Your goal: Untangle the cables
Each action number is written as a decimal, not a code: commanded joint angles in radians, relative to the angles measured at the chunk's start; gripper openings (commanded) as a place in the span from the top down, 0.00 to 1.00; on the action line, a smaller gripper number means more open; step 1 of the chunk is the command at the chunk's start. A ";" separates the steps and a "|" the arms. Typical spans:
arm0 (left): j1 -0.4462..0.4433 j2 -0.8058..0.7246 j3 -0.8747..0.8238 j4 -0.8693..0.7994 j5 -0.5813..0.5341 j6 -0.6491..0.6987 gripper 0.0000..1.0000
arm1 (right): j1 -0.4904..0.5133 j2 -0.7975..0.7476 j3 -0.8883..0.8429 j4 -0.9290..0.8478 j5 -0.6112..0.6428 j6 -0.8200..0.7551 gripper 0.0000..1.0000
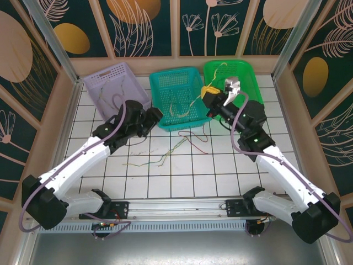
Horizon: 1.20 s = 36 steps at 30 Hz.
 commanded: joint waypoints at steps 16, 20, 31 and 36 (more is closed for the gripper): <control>-0.028 0.141 0.342 0.220 0.427 0.456 0.46 | 0.069 0.157 0.205 -0.369 -0.320 -0.270 1.00; -0.030 0.161 0.361 0.149 0.410 0.506 0.47 | 0.077 0.193 0.235 -0.366 -0.353 -0.255 1.00; -0.030 0.204 0.374 0.096 0.390 0.514 0.74 | 0.110 0.258 0.287 -0.404 -0.358 -0.291 1.00; -0.031 0.207 0.386 0.037 0.318 0.522 0.99 | 0.134 0.259 0.305 -0.463 -0.304 -0.365 1.00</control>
